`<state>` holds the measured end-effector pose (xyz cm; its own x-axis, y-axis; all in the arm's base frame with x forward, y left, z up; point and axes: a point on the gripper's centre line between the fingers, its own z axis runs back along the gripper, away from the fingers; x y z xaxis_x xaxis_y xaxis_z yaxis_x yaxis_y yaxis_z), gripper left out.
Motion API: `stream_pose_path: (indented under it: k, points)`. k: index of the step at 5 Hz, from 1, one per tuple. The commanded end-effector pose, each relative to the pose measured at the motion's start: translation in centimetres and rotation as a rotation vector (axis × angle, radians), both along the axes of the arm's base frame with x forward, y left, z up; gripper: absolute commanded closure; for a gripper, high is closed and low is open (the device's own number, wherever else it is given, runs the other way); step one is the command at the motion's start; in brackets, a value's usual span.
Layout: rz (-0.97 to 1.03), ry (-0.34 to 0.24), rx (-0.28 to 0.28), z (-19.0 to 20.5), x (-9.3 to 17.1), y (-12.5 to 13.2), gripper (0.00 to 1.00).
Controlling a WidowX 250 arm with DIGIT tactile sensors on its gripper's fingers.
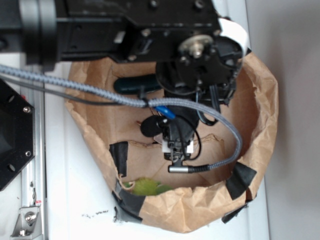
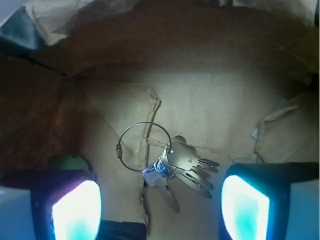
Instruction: Grab the silver keys.
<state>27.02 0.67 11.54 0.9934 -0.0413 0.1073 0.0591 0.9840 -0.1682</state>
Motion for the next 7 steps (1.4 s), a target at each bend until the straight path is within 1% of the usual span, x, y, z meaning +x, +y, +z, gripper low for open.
stream_pose_path:
  k: [1,2,4,5,7]
  points:
    - [0.159,-0.055,-0.021,-1.4,0.6,-2.0,0.00]
    - [0.278,-0.074,-0.062,-1.8,1.3,-1.8,0.00]
    - [0.453,-0.097,-0.109,-3.0,2.5,-1.8,0.00]
    - [0.427,-0.095,-0.121,-3.8,2.7,-2.5,0.00]
    - [0.434,-0.085,-0.111,-4.4,3.0,-2.8,0.00]
